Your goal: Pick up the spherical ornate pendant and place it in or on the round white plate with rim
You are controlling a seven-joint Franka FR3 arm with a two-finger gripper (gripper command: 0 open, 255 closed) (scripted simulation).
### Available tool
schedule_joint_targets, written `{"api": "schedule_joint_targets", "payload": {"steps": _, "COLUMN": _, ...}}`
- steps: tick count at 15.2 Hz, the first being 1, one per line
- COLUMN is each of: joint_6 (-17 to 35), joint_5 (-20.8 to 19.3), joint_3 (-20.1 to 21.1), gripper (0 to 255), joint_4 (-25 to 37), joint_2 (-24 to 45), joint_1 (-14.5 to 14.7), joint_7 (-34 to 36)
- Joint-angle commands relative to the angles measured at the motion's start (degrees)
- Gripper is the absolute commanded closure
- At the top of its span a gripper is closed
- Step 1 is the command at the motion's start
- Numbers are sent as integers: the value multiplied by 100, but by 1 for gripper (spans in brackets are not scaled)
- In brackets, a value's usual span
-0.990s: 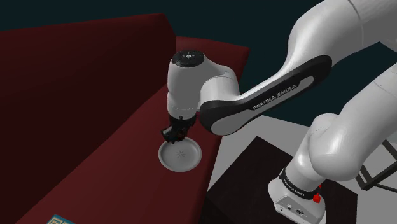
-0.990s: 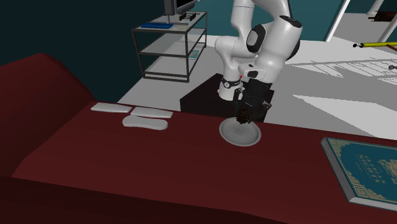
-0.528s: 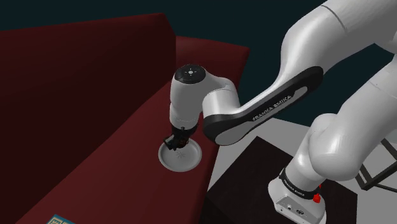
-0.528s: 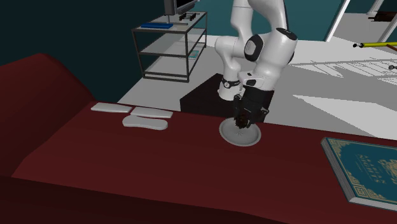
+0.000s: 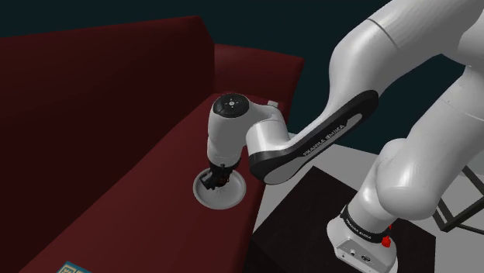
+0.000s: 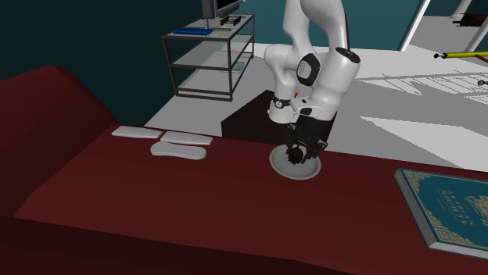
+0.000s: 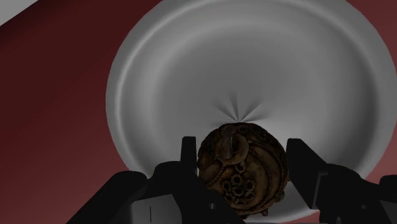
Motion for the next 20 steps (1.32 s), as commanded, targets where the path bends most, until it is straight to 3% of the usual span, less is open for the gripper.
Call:
{"api": "schedule_joint_targets", "payload": {"steps": 1, "joint_6": 9, "joint_5": -13, "joint_3": 2, "gripper": 255, "joint_4": 1, "joint_2": 11, "joint_1": -2, "joint_7": 13}}
{"api": "schedule_joint_targets", "payload": {"steps": 5, "joint_6": 9, "joint_5": -13, "joint_3": 2, "gripper": 255, "joint_4": 1, "joint_2": 11, "joint_1": -2, "joint_7": 13}}
{"api": "schedule_joint_targets", "payload": {"steps": 6, "joint_6": 9, "joint_5": -14, "joint_3": 2, "gripper": 0, "joint_4": 2, "joint_2": 11, "joint_1": -2, "joint_7": 13}}
{"api": "schedule_joint_targets", "payload": {"steps": 11, "joint_6": 9, "joint_5": -14, "joint_3": 2, "gripper": 0, "joint_4": 2, "joint_2": 11, "joint_1": -2, "joint_7": 13}}
{"api": "schedule_joint_targets", "payload": {"steps": 15, "joint_6": -690, "joint_5": 730, "joint_3": -16, "gripper": 0, "joint_4": 127, "joint_2": -688, "joint_1": 229, "joint_7": -503}}
{"api": "schedule_joint_targets", "payload": {"steps": 20, "joint_6": -691, "joint_5": 726, "joint_3": -28, "gripper": 0, "joint_4": 127, "joint_2": -687, "joint_1": 242, "joint_7": -500}}
